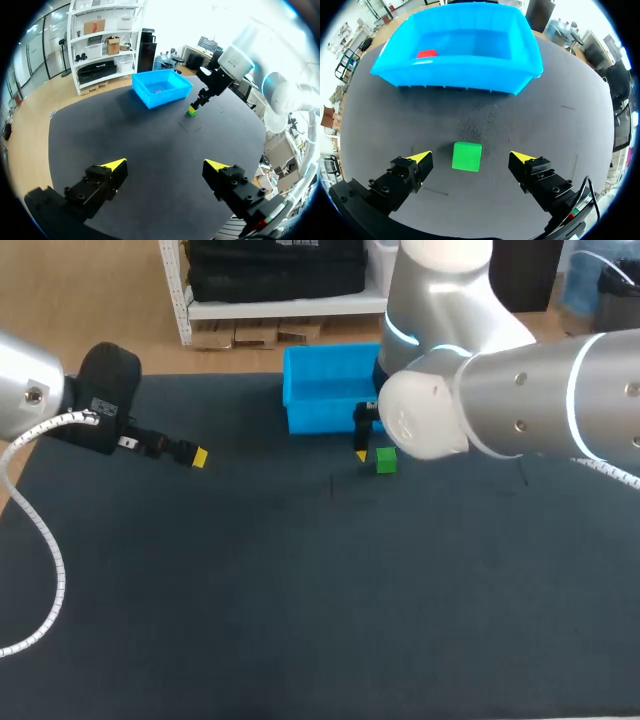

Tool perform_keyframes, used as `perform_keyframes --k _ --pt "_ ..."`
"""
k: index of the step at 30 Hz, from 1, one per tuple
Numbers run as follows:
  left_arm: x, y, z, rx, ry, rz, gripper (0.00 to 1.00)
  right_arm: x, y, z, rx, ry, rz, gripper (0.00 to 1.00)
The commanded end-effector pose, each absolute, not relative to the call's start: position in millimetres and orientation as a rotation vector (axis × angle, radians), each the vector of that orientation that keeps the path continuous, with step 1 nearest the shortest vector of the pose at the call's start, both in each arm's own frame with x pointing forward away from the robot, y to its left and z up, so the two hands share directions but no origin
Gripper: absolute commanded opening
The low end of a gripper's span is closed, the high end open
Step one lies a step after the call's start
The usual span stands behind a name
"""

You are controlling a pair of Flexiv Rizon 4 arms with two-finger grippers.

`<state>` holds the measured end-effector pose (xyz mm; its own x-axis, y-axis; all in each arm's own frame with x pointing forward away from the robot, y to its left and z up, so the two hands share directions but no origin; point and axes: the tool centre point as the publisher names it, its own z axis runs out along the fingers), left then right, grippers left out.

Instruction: Use the left arm to pick the red cube and place it into the blue plastic box first, then use the right arm to grasp the green cube and put it into the same blue plastic box after the first action is fully finished.

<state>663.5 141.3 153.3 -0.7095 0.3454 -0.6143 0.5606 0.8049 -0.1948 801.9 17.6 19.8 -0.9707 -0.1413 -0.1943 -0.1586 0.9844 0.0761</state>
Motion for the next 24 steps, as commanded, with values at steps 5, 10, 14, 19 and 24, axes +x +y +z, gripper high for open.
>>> perform_keyframes --k 5,10,14,19,24 --pt "664.5 142.1 151.7 0.671 2.412 -0.507 1.00 808.1 19.9 8.8 -0.232 2.944 0.130 1.00" --pt "664.5 142.1 151.7 0.671 2.412 -0.507 1.00 811.8 20.8 7.5 -0.249 2.948 0.116 1.00" --pt "664.5 142.1 151.7 0.671 2.412 -0.507 1.00 814.1 21.5 6.5 -0.250 2.942 0.115 1.00" --pt "664.5 142.1 151.7 0.671 2.412 -0.507 1.00 816.1 22.0 5.2 -0.242 2.939 0.131 1.00" --pt "664.5 142.1 151.7 0.671 2.412 -0.507 1.00 817.3 23.8 2.6 -0.251 2.944 0.128 1.00"
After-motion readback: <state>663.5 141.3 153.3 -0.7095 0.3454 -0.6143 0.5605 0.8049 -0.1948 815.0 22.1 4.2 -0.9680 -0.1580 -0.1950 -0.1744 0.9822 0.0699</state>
